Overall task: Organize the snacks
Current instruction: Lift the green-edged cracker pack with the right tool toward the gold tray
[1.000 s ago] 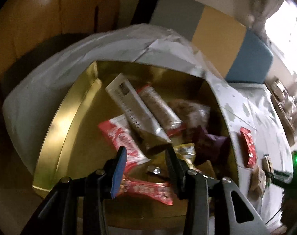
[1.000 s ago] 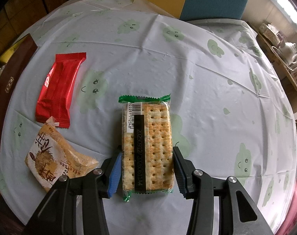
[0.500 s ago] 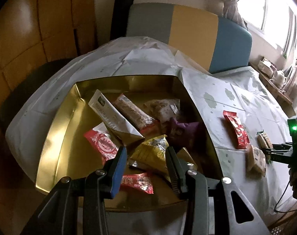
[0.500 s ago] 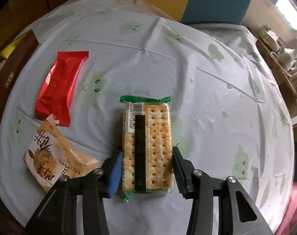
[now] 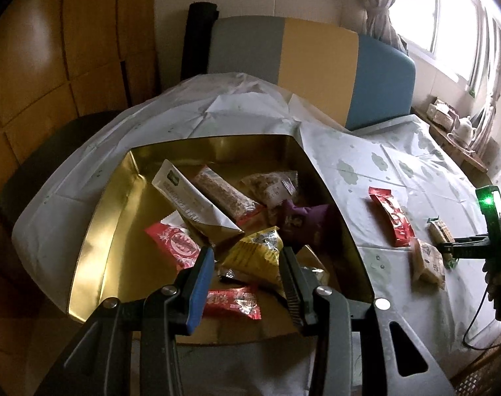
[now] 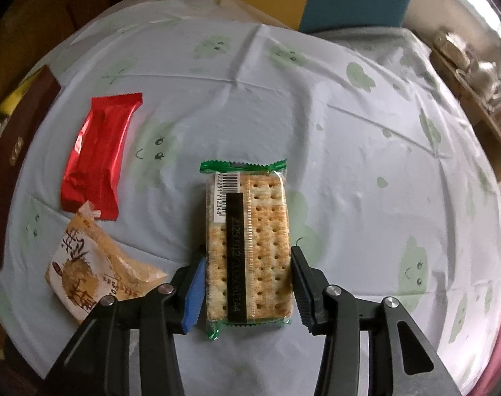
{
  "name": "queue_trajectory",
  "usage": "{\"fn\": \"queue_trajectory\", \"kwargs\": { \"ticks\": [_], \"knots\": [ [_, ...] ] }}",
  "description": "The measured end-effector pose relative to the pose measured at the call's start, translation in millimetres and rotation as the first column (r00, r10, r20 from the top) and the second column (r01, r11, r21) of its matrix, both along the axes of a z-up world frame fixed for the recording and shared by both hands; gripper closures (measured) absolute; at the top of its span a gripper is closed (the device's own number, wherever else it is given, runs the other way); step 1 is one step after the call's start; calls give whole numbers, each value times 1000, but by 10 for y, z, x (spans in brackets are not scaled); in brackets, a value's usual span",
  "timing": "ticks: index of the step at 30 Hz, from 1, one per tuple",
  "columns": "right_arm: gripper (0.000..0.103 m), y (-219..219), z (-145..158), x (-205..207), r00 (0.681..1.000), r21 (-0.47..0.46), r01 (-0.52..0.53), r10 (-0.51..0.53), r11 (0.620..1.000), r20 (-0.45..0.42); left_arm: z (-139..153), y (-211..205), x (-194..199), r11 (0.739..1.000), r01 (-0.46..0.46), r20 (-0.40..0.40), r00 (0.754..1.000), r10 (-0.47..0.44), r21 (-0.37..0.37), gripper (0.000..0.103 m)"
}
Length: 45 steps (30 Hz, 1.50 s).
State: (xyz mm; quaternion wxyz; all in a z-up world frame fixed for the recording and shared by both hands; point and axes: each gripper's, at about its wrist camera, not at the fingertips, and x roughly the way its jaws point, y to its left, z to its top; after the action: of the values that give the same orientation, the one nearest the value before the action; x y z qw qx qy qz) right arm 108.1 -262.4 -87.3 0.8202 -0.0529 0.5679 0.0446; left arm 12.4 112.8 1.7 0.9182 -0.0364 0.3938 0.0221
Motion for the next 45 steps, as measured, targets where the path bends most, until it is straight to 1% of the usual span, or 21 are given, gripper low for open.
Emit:
{"fn": "queue_trajectory", "kwargs": {
  "ticks": [2,6,9,13,17,22,30,34,36,39,42,45],
  "knots": [
    [55,-25,-10,26,1000,1,9,-9,1000,-3,-1,11,-14,1000,-3,1,1000,3,-1,62],
    [55,9,-24,13,1000,-31,-3,4,1000,17,-5,32,-32,1000,-1,0,1000,1,-20,62],
    [55,86,-53,-26,998,-73,-34,37,997,47,-8,22,-41,1000,1,0,1000,-1,-15,62],
    [56,103,-42,-37,998,-86,-30,36,996,61,-30,-11,-33,1000,4,-10,1000,-4,-9,62],
    [56,126,-31,-50,998,-73,-11,15,997,57,-65,-30,-24,1000,6,-20,1000,-6,-3,62],
    [56,40,-17,-17,999,-13,35,-34,999,33,-97,-9,-15,1000,2,-26,1000,-2,-4,62],
    [56,-2,7,25,998,18,68,-68,998,13,-80,89,-28,1000,-21,-12,1000,21,-8,62],
    [56,-12,156,14,994,61,95,-98,994,45,-97,134,-31,999,-35,-16,999,35,-14,62],
    [56,32,257,-8,994,82,82,-88,993,65,-106,149,-28,999,-39,-18,999,38,-16,62],
    [56,185,415,-50,994,99,42,-52,994,98,-118,162,-24,999,-41,-21,999,41,-18,62],
    [56,415,594,-108,991,123,-23,6,992,136,-121,177,-32,999,-45,-18,999,45,-21,62],
    [56,737,794,-155,982,160,-111,84,981,169,-117,199,-38,999,-47,-14,999,47,-25,62]
  ]
}}
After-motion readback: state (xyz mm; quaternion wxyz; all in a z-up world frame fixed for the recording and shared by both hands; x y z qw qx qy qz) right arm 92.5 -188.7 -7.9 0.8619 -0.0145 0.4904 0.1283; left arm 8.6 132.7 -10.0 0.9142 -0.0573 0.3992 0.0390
